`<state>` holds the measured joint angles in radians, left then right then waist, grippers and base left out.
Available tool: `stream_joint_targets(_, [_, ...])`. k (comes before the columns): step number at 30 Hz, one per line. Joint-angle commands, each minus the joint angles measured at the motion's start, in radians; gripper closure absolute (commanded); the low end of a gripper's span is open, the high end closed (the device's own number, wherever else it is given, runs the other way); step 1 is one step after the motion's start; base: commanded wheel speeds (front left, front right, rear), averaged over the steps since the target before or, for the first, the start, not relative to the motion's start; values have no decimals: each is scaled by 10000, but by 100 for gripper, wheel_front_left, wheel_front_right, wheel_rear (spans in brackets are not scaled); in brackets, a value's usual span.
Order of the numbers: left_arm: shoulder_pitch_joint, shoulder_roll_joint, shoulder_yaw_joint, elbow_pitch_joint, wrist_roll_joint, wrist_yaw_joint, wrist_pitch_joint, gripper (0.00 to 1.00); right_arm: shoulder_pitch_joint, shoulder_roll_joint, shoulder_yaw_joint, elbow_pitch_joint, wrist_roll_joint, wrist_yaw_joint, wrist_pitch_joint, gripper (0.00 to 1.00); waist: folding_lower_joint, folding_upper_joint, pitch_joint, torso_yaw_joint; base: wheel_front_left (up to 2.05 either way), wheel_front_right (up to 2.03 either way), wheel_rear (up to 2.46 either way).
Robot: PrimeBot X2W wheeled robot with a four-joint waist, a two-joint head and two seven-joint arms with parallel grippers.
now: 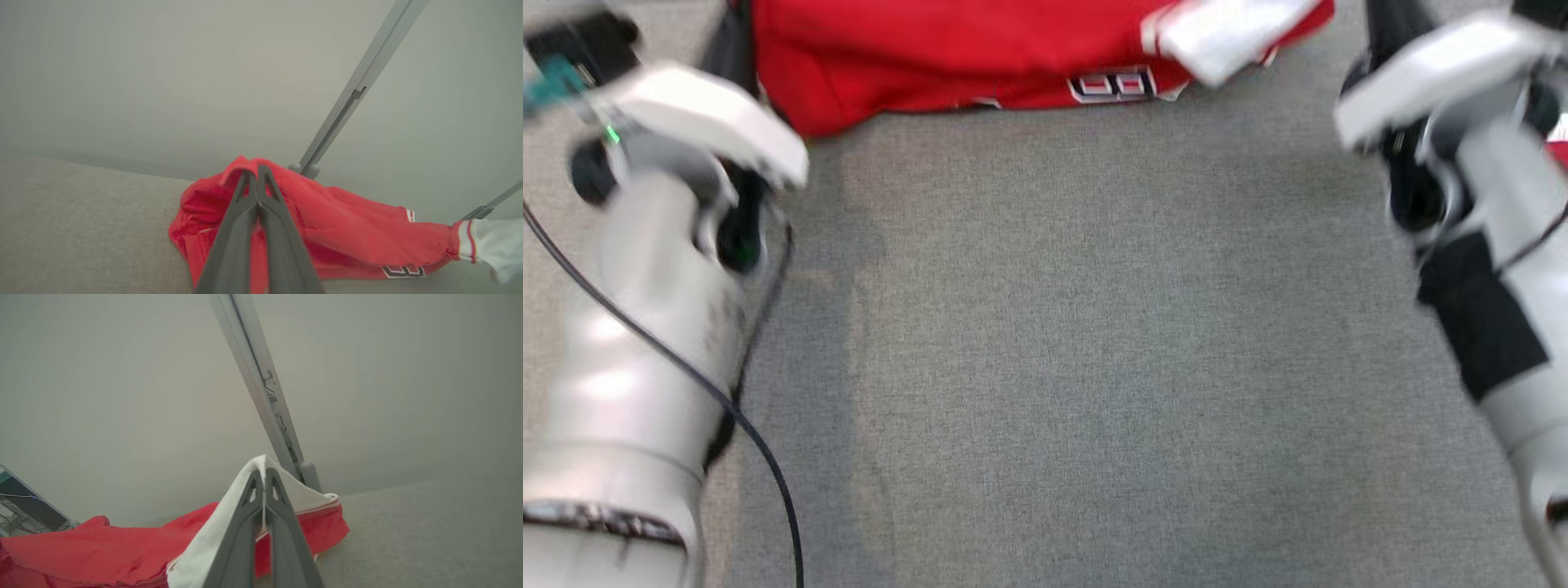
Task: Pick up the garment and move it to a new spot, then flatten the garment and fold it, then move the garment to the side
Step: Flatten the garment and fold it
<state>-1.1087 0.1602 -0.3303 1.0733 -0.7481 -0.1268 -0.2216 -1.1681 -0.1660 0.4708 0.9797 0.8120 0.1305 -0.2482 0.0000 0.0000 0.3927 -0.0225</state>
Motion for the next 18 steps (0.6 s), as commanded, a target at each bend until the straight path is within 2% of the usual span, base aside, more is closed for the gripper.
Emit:
stream_joint_targets(1, [554, 40, -142, -186, -116, -48, -110, 100, 664, -85, 46, -268, 334, 6, -116, 100, 0, 0, -217, 10, 0, 0, 0])
stream_joint_targets(2, [1447, 100, -270, -473, -311, -37, -247, 100, 1665, -236, 334, -611, 362, 6, -162, 100, 0, 0, -413, -28, 0, 0, 0])
stream_joint_targets(3, [1447, 100, -270, -473, -311, -37, -247, 100, 1665, -236, 334, -611, 362, 6, -162, 100, 0, 0, -413, -28, 0, 0, 0])
stream_joint_targets(6, [2718, 226, -383, -1044, -521, -31, -359, 100, 3121, -436, 513, -1263, 524, 6, -190, 100, 0, 0, -678, -55, 0, 0, 0])
stream_joint_targets(12, [5168, 737, -165, -2483, -496, -32, -417, 100, 6191, -699, -192, -3328, 27, 6, -174, 100, 0, 0, -1376, -94, 0, 0, 0])
stream_joint_targets(18, [7709, 1260, 211, -4532, -158, 549, -416, 100, 9312, -745, -1084, -5473, -661, 6, -176, 100, 0, 0, -2209, -119, 0, 0, 0])
